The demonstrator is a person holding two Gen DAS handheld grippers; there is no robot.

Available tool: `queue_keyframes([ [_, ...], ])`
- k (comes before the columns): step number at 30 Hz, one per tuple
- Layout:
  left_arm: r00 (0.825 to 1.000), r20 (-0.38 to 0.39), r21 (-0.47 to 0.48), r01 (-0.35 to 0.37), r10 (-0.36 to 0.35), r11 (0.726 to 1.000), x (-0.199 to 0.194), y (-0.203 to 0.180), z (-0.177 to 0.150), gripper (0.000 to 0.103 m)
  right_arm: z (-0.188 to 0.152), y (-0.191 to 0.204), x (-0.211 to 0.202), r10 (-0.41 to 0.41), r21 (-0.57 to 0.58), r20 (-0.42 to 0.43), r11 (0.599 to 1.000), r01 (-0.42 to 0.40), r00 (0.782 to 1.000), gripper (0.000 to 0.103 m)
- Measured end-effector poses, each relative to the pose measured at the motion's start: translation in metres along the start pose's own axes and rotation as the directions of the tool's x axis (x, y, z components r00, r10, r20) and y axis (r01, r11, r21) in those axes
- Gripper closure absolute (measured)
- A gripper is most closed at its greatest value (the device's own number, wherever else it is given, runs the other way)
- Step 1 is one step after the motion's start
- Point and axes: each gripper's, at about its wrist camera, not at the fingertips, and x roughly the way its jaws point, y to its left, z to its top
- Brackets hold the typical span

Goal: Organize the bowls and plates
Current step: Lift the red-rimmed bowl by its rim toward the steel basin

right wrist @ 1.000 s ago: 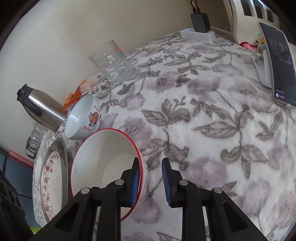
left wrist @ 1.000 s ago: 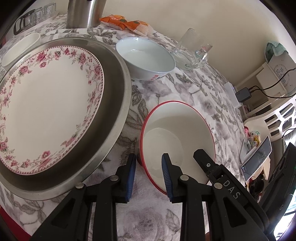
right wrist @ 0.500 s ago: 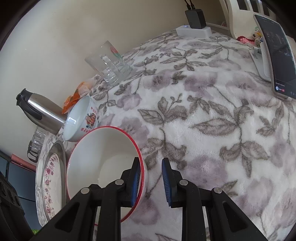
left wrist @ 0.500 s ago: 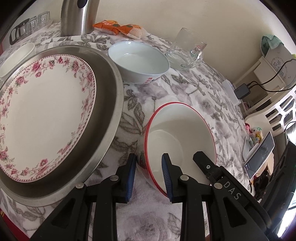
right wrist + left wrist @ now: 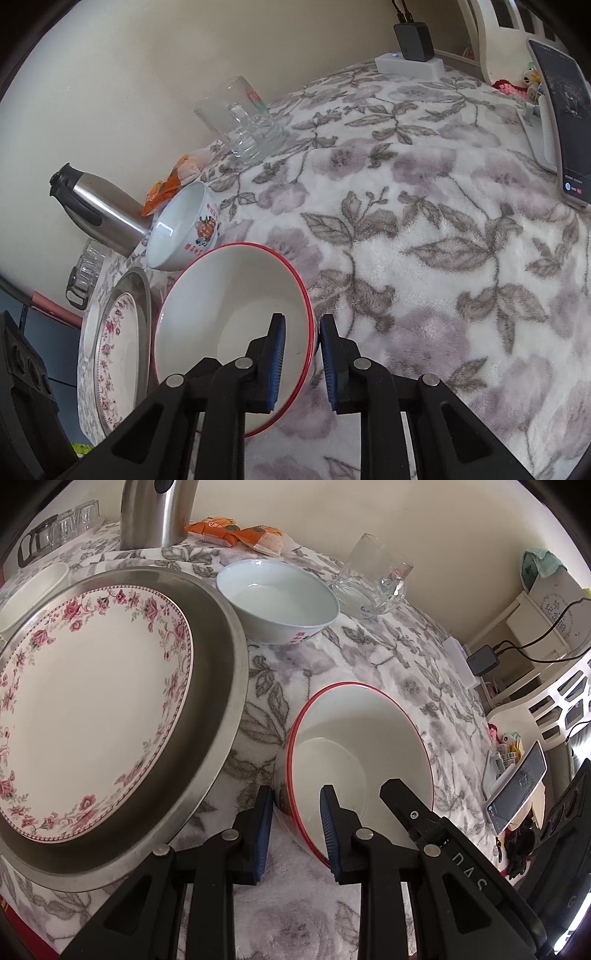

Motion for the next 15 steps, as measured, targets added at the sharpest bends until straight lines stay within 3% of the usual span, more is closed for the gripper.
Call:
queue_keyframes([
  [15, 0.999, 0.02, 0.028, 0.04, -0.041, 0.999, -0.018, -0.01, 0.002, 0.077, 0.004, 0.003, -0.027, -0.007, -0.039, 0.056, 0.999, 0.009, 0.998, 0.082],
])
